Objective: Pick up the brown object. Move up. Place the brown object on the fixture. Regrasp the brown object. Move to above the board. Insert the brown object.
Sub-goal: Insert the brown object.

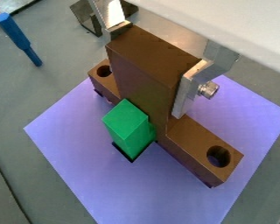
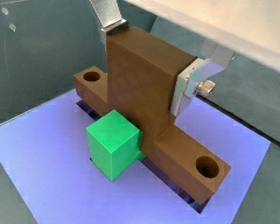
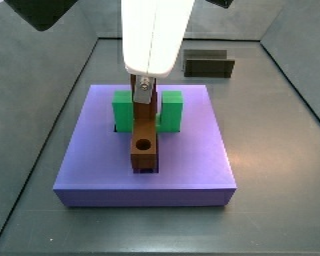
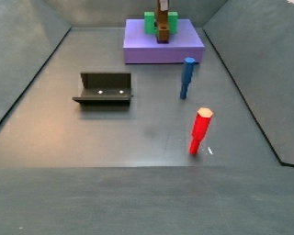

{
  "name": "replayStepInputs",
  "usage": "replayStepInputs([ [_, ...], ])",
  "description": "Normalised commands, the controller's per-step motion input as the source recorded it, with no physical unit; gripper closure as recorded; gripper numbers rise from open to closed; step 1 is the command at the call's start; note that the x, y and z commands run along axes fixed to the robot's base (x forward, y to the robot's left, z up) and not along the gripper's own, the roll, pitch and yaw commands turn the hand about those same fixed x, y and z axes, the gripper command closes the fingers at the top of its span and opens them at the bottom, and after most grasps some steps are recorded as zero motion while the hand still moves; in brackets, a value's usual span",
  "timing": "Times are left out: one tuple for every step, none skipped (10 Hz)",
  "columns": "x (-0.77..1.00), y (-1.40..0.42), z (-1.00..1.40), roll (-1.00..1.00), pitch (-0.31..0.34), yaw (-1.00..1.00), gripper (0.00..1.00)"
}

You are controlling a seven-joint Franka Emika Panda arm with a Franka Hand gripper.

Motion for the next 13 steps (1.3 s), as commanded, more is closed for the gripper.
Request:
replayStepInputs([
  [0.27, 0.00, -0.08, 0.06, 0.000, 0.12, 1.00],
  [0.37, 0.00, 0.00, 0.06, 0.041, 0.23, 1.00],
  [0.26, 0.04, 0.00, 0.08, 0.037, 0.20, 1.00],
  [0.03, 0.00, -0.02, 0.13, 0.034, 0.15, 1.00],
  [-0.12, 0.02, -0.01, 0.16, 0.029, 0.13, 1.00],
  [-0.20, 0.01, 0.00, 0.15, 0.023, 0.10, 1.00],
  [-0.13, 0.00, 0.00, 0.17, 0.024, 0.08, 1.00],
  [0.00, 0.00, 0.00, 0.16, 0.033, 0.08, 1.00],
  [0.11, -0.03, 0.00, 0.13, 0.009, 0.11, 1.00],
  [0.11, 0.00, -0.11, 0.13, 0.000, 0.01, 1.00],
  [0.00, 0.00, -0.11, 0.14, 0.010, 0.00, 1.00],
  [0.00, -0.01, 0.00, 0.04, 0.000, -0.16, 1.00],
  [-0.01, -0.02, 0.00, 0.00, 0.000, -0.23, 1.00],
])
